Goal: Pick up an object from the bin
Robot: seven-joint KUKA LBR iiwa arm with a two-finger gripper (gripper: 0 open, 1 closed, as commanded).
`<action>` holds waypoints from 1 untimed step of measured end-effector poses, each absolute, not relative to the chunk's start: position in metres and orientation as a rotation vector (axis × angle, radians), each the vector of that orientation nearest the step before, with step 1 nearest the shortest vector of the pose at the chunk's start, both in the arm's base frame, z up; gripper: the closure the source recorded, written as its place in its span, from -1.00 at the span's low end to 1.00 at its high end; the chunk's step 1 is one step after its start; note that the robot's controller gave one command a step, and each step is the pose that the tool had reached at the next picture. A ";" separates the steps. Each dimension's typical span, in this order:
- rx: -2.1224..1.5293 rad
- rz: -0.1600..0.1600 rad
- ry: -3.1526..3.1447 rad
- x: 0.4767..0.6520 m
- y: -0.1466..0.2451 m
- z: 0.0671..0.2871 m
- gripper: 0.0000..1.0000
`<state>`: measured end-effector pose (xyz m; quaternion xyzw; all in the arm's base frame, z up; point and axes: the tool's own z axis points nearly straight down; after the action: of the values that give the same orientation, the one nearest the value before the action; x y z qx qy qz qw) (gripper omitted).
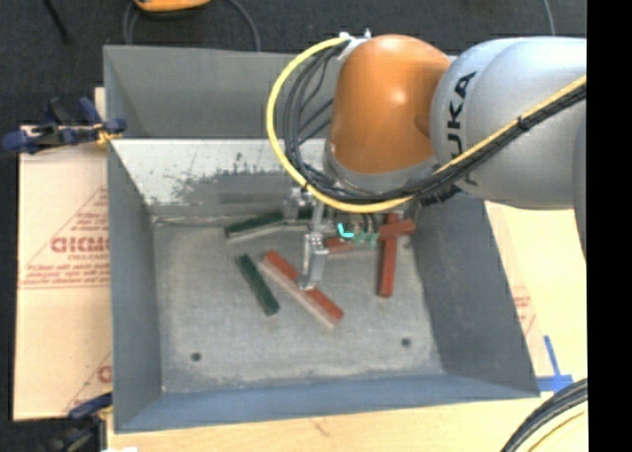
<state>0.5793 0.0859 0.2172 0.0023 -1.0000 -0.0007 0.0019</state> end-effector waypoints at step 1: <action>0.004 -0.003 -3.146 0.581 0.085 0.222 -1.00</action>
Offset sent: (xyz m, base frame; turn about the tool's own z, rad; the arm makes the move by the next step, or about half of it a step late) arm 0.0003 -0.0439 -0.1472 0.1528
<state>0.5809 0.0855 0.2216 0.0012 -1.0000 -0.0011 -0.0020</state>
